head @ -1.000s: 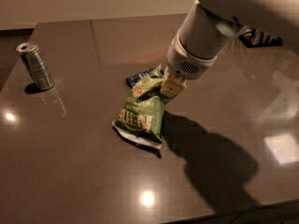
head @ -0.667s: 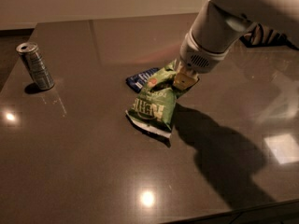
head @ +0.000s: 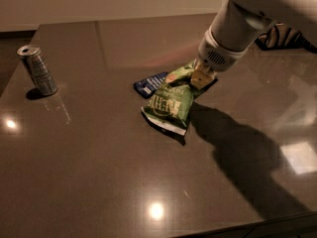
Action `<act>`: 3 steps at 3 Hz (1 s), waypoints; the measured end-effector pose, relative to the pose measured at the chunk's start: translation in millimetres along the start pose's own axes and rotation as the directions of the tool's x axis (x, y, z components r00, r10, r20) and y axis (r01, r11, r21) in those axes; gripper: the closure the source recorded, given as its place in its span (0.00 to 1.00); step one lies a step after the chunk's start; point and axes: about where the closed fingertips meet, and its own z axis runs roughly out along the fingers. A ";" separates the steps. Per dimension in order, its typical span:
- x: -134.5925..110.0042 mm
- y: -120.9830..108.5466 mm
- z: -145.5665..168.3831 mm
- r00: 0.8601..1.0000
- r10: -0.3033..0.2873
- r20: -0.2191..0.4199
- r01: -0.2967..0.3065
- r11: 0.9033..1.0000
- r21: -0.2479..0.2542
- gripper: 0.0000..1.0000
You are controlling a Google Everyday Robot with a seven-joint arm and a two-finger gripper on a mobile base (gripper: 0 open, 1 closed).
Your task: Move green jalapeno chip bag near rxbar blueberry
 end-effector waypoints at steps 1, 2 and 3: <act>-3.2 -3.7 3.6 1.000 0.025 0.011 -0.025 1.000 -0.002 0.61; -3.9 -3.6 3.8 1.000 0.028 0.012 -0.028 1.000 -0.002 0.38; -4.1 -2.9 3.4 1.000 0.026 0.012 -0.026 1.000 -0.002 0.15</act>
Offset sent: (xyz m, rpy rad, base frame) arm 0.0056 0.0017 -0.0015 0.0184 0.0024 -0.0205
